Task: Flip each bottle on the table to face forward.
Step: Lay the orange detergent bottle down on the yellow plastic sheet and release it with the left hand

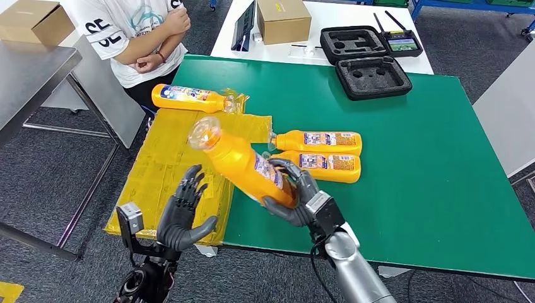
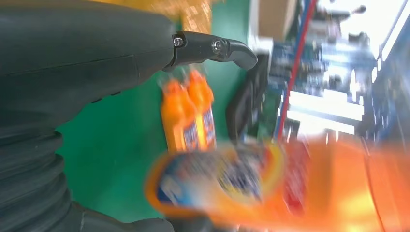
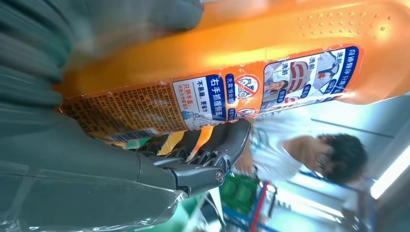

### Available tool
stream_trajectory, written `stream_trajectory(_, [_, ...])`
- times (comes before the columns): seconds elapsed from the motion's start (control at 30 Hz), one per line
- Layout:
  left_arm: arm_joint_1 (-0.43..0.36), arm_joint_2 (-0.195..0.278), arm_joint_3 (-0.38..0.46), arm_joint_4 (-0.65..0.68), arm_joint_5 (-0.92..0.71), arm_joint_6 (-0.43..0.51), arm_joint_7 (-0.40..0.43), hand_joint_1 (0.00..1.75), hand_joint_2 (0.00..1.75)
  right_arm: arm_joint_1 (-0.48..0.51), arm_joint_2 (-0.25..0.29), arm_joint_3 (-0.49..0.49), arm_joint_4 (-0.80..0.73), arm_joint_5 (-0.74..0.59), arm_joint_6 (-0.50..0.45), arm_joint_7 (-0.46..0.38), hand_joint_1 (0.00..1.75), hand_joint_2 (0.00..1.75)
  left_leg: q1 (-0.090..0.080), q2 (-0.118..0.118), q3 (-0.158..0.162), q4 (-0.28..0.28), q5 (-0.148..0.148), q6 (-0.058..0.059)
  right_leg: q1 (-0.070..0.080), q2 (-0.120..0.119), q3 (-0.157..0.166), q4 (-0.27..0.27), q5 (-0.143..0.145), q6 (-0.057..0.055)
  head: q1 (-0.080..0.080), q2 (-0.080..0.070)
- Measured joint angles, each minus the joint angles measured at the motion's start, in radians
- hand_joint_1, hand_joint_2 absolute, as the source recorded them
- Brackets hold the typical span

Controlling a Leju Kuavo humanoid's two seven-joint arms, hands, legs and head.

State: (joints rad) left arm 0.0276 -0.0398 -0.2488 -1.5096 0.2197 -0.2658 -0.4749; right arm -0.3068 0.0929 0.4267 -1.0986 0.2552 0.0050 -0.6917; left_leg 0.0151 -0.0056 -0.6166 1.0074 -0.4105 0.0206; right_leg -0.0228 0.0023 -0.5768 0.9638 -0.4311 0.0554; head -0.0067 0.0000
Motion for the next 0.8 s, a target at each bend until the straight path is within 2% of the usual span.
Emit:
stream_trajectory(0.37, [-0.072,0.024,-0.089,0.018,0.010,-0.044,0.027,0.00,1.75,0.009,0.055,0.042,0.088,0.014,0.054,-0.003,1.75,1.75,0.000,0.000,0.000,0.000,0.000,0.000,0.000,0.000,0.000,0.000,0.000,0.000,0.000,0.000])
stream_trajectory(0.57, [-0.145,0.026,-0.114,0.083,0.036,-0.057,0.043,0.00,1.75,0.012,0.089,0.081,0.122,0.036,0.056,-0.004,1.75,1.75,0.000,0.000,0.000,0.000,0.001,-0.001,0.000,0.000,0.000,0.000,0.000,0.000,0.000,0.000])
stream_trajectory(0.8, [-0.196,0.031,-0.139,0.183,0.057,-0.044,0.051,0.00,1.75,0.020,0.090,0.094,0.131,0.059,0.059,0.018,1.75,1.75,0.000,0.000,0.000,0.000,0.001,-0.001,-0.001,0.000,0.000,0.000,0.000,0.000,0.000,0.000])
